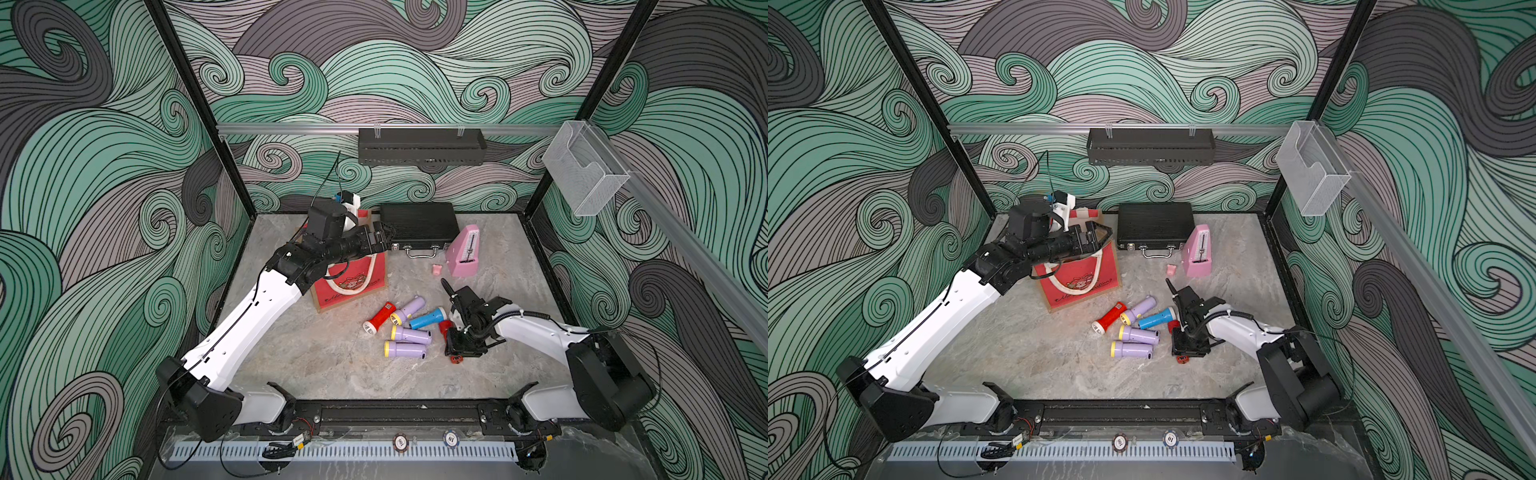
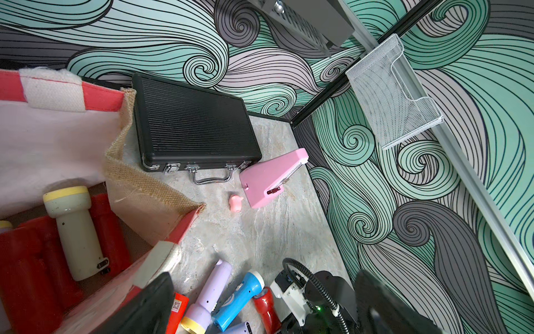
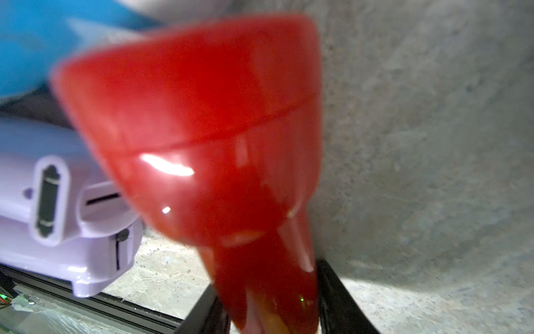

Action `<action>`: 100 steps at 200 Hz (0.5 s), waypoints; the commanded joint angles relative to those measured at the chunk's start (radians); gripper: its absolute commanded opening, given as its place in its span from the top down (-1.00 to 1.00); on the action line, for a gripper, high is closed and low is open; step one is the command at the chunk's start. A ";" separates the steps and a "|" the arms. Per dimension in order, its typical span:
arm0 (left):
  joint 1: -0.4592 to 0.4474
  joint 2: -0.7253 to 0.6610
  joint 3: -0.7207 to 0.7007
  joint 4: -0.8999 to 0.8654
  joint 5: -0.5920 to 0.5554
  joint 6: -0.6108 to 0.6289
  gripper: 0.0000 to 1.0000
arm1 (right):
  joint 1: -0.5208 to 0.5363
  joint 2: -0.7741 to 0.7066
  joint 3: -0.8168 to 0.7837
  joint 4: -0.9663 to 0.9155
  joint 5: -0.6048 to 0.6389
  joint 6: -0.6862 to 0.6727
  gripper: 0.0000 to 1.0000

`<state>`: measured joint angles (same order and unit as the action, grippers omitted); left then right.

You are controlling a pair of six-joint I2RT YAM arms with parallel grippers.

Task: Put the flashlights into the tote bags
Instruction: Pick up the flashlight from the center of the board.

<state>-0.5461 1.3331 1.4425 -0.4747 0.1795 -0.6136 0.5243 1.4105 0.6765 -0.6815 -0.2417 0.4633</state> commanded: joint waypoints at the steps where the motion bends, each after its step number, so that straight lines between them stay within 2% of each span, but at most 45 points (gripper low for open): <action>1: -0.002 -0.005 0.003 0.022 -0.007 -0.007 -0.97 | 0.006 0.019 0.004 -0.002 0.040 0.001 0.13; 72: 0.003 -0.006 -0.017 0.043 0.005 -0.036 -0.97 | 0.017 -0.008 0.006 -0.015 0.086 0.012 0.36; 87: 0.003 -0.011 -0.025 0.049 0.003 -0.043 -0.97 | 0.018 -0.018 0.002 -0.019 0.103 0.019 0.34; 100: 0.004 -0.015 -0.031 0.050 0.003 -0.046 -0.97 | 0.018 -0.023 0.000 -0.019 0.115 0.026 0.24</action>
<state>-0.5457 1.3331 1.4189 -0.4469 0.1802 -0.6441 0.5404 1.4025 0.6769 -0.6842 -0.1997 0.4706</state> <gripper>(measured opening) 0.986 0.390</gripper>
